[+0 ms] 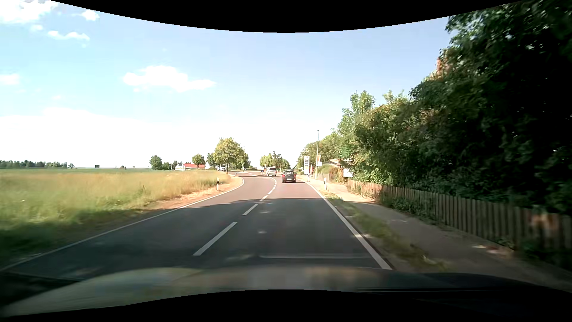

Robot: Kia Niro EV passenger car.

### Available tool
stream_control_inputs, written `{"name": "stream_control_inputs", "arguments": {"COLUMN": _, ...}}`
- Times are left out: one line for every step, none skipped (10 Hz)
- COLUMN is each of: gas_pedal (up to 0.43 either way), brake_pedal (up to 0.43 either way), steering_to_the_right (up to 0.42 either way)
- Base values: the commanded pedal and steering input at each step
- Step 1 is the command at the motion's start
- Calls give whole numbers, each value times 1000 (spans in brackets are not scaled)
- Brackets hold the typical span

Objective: Follow the waypoints while adhering to traffic rules and regulations

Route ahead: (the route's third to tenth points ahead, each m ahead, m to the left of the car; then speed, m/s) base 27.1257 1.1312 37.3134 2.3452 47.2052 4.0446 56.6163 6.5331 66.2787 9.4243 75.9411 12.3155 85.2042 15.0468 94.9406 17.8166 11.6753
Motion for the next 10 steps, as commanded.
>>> {"name": "stream_control_inputs", "arguments": {"gas_pedal": 59, "brake_pedal": 6, "steering_to_the_right": -1}}
{"name": "stream_control_inputs", "arguments": {"gas_pedal": 59, "brake_pedal": 6, "steering_to_the_right": -1}}
{"name": "stream_control_inputs", "arguments": {"gas_pedal": 59, "brake_pedal": 6, "steering_to_the_right": -2}}
{"name": "stream_control_inputs", "arguments": {"gas_pedal": 59, "brake_pedal": 6, "steering_to_the_right": -3}}
{"name": "stream_control_inputs", "arguments": {"gas_pedal": 59, "brake_pedal": 6, "steering_to_the_right": -4}}
{"name": "stream_control_inputs", "arguments": {"gas_pedal": 59, "brake_pedal": 6, "steering_to_the_right": -5}}
{"name": "stream_control_inputs", "arguments": {"gas_pedal": 59, "brake_pedal": 6, "steering_to_the_right": -5}}
{"name": "stream_control_inputs", "arguments": {"gas_pedal": 59, "brake_pedal": 6, "steering_to_the_right": -5}}
{"name": "stream_control_inputs", "arguments": {"gas_pedal": 67, "brake_pedal": 6, "steering_to_the_right": -6}}
{"name": "stream_control_inputs", "arguments": {"gas_pedal": 67, "brake_pedal": 6, "steering_to_the_right": -6}}
